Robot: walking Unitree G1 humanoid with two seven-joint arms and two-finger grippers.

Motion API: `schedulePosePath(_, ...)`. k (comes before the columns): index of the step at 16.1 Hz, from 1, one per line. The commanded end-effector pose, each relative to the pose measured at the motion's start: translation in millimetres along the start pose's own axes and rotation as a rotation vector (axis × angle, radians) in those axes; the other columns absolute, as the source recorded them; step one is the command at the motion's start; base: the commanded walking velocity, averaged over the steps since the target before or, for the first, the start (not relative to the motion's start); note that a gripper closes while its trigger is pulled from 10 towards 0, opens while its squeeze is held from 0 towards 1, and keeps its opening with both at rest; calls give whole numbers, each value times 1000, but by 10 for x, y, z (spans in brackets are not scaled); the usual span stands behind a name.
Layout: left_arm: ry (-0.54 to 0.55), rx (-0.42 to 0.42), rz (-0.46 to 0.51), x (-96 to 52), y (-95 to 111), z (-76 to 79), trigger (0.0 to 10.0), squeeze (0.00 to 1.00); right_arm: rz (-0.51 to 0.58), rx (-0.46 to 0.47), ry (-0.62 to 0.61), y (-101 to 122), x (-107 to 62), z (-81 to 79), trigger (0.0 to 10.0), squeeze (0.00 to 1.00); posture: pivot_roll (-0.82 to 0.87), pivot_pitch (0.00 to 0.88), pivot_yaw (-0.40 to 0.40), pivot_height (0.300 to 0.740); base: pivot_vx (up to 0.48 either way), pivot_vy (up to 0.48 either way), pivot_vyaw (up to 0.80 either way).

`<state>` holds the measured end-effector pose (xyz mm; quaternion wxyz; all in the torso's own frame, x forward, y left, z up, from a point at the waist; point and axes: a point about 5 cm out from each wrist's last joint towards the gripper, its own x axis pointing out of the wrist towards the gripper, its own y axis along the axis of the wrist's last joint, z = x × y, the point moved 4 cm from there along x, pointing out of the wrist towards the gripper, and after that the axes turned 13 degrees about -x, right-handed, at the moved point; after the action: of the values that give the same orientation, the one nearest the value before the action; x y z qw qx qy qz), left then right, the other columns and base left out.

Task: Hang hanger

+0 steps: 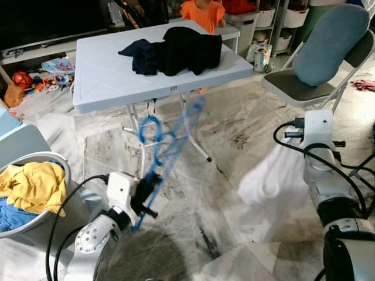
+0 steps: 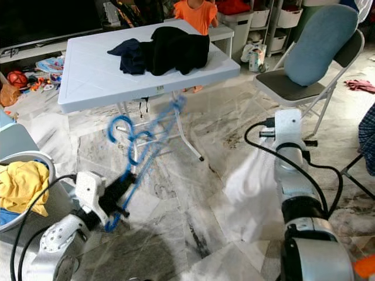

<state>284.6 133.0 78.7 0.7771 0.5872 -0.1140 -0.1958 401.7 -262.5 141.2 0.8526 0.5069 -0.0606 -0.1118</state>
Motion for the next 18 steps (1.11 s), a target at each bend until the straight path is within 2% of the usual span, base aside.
schedulePosePath(1,84,69,29,9,105,-114,10000,0,89,6,34,167,-11,-37,0,0,-87,0,23,740,0,0,0)
schedulePosePath(2,141,111,30,30,122,-166,10000,0,117,-14,68,173,-49,-79,0,0,-85,0,22,740,0,0,0)
schedulePosePath(3,190,132,45,58,162,-190,10000,0,176,-16,153,195,-143,-184,0,0,-84,0,25,740,0,0,0)
schedulePosePath(5,242,142,87,85,248,-219,10000,0,264,21,247,263,-302,-289,0,0,-93,0,35,740,0,0,0)
schedulePosePath(6,286,190,94,86,282,-270,10000,0,286,31,262,282,-344,-301,0,0,-97,0,39,740,0,0,0)
schedulePosePath(7,338,257,123,89,337,-327,10000,0,318,31,284,304,-420,-342,4314,0,-111,0,47,740,0,0,0)
schedulePosePath(8,345,263,139,110,359,-324,10000,0,336,40,301,334,-463,-389,8745,0,-114,0,52,740,0,0,0)
schedulePosePath(9,343,255,145,121,367,-314,10000,0,341,46,308,351,-476,-406,8745,0,-114,0,52,740,0,0,0)
schedulePosePath(10,351,253,161,152,403,-295,10000,0,374,36,312,445,-495,-425,10000,0,-110,0,54,740,0,0,0)
schedulePosePath(12,354,263,174,166,436,-267,10000,0,414,51,322,590,-509,-449,10000,0,-109,0,57,740,122,0,0)
schedulePosePath(15,391,232,179,130,407,-273,10000,0,452,116,355,780,-578,-506,10000,0,-99,0,50,740,247,0,0)
schedulePosePath(18,400,224,184,131,410,-276,10000,0,478,77,387,820,-624,-585,10000,0,-96,0,45,740,254,0,265)
